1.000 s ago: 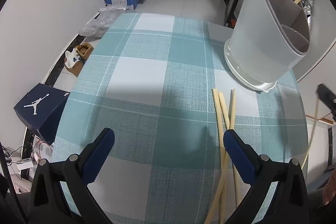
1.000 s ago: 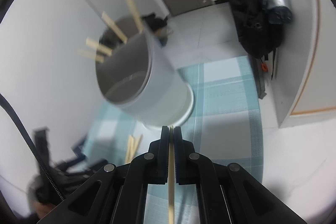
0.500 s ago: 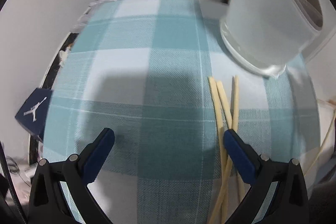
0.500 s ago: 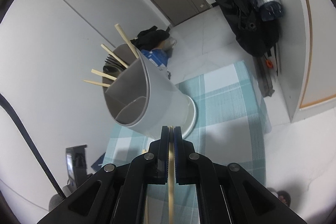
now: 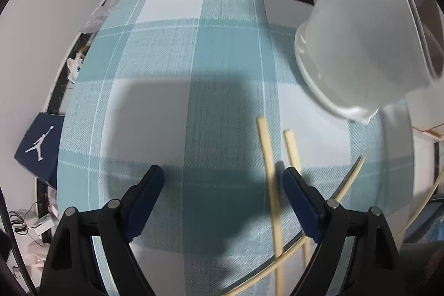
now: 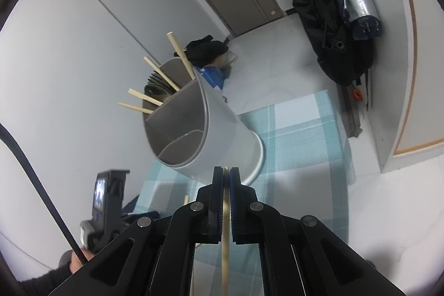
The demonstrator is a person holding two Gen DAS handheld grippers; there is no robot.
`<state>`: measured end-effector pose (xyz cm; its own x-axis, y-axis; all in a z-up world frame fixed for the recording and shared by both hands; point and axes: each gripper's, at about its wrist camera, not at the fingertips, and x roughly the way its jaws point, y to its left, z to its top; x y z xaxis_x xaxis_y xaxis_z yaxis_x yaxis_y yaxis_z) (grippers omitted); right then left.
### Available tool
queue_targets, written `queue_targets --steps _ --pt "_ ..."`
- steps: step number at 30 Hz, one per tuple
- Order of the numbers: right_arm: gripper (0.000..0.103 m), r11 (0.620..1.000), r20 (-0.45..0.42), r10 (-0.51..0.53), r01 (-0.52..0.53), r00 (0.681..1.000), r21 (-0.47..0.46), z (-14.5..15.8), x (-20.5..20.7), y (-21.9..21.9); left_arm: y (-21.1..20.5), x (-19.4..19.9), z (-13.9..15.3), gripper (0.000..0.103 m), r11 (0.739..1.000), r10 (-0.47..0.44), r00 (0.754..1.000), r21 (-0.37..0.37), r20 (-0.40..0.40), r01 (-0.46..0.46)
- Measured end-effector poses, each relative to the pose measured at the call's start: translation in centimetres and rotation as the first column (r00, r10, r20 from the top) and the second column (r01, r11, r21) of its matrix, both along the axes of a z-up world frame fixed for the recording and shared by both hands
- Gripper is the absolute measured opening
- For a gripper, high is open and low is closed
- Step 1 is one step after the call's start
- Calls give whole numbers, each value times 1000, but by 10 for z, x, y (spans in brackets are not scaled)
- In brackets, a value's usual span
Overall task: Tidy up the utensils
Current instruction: 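Lower the left gripper and close it on another chopstick while the right gripper holds its chopstick, then carry both held chopsticks up over the white holder's opening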
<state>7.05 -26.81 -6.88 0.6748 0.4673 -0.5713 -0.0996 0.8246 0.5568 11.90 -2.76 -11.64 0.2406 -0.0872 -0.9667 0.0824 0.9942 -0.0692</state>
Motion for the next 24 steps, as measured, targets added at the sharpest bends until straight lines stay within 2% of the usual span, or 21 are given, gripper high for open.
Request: queue_targets --steps 5,7,9,11,16,18,22,24 --pt "4 1000 1 -9 9 1000 7 1 0 -2 0 11 -1 73 999 28 1000 -16 -12 -28" --pt "4 1000 7 -9 9 1000 13 3 0 -3 -4 15 0 65 1000 22 1000 -18 -11 -22" --pt "4 1000 7 -17 16 1000 11 5 0 -3 -6 16 1 45 1000 7 1000 -17 -13 -8" --pt "4 1000 7 -19 18 1000 16 5 0 -3 -9 17 2 33 1000 -16 1000 -24 -23 16" --pt "4 1000 8 -17 17 1000 10 6 1 -1 -22 17 2 18 999 -30 999 32 -31 31" --pt "4 1000 8 -16 16 1000 10 6 1 -1 -24 17 2 8 1000 -11 999 25 -36 12" --pt "4 1000 -10 -21 22 1000 5 4 3 -1 -24 20 4 3 999 2 1000 34 -19 -1" --pt "4 1000 -11 -24 24 1000 4 6 3 -1 -16 21 7 3 1000 29 1000 2 -8 -29"
